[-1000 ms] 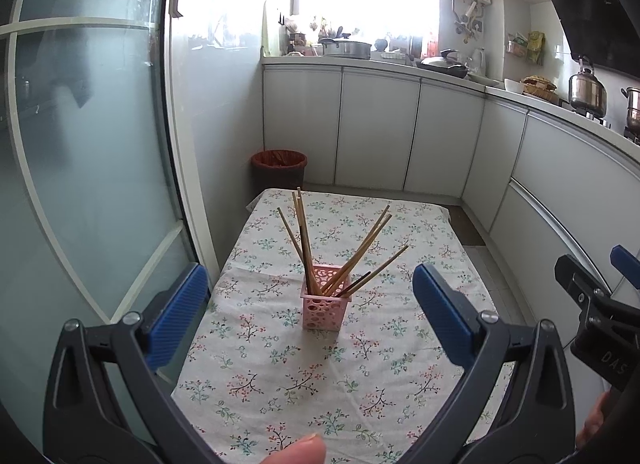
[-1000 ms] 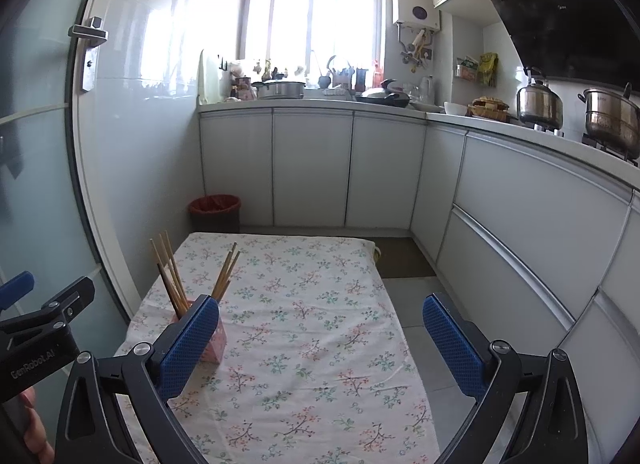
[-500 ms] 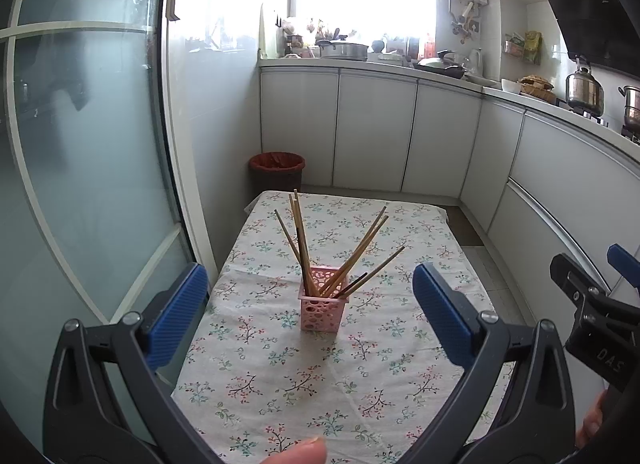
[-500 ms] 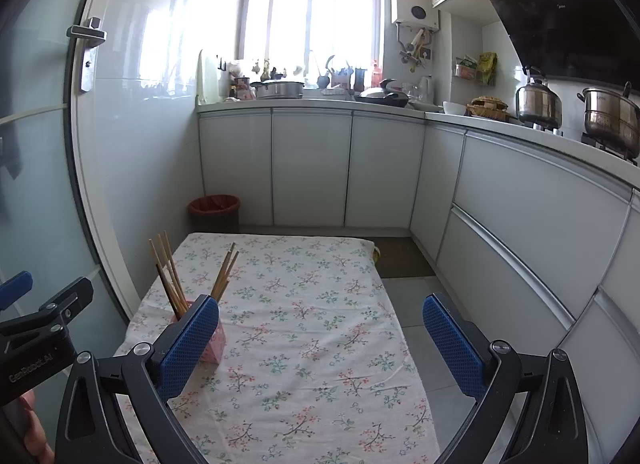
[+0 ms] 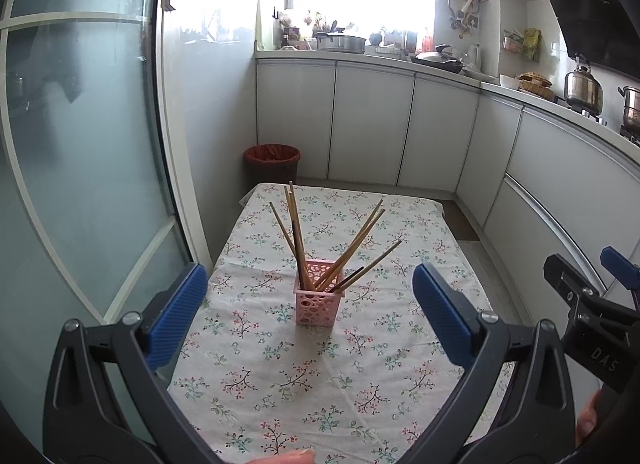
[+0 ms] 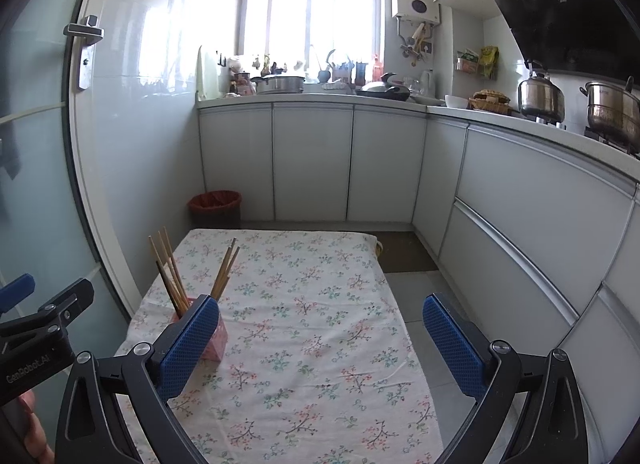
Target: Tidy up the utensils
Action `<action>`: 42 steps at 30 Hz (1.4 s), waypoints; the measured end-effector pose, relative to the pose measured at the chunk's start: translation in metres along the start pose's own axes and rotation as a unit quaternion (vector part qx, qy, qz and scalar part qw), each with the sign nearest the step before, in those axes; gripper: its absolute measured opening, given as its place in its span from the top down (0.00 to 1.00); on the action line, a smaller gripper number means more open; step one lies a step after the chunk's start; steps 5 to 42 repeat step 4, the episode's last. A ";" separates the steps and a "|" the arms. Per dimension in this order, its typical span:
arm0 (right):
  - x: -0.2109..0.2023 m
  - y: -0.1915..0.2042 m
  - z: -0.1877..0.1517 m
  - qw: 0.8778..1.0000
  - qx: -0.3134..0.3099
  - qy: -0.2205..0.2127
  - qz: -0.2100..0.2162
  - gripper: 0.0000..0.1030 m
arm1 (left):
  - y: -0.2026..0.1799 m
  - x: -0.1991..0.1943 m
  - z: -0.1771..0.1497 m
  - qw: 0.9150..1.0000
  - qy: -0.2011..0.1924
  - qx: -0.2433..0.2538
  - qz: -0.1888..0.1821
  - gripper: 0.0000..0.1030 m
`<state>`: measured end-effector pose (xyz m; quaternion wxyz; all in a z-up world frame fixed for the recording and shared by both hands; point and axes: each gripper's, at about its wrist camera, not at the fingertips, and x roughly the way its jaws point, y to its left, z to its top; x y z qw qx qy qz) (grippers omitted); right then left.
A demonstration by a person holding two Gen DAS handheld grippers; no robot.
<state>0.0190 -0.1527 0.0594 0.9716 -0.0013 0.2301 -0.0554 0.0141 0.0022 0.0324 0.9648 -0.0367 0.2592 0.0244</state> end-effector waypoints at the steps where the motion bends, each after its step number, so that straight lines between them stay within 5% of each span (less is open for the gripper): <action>1: 0.002 0.000 0.000 1.000 0.001 0.002 0.000 0.00 | -0.001 0.001 0.000 1.000 0.002 0.002 -0.002 0.01; 42: 0.008 0.000 -0.002 1.000 0.005 0.007 0.001 0.00 | -0.003 0.002 -0.001 1.000 0.002 0.007 -0.001 0.01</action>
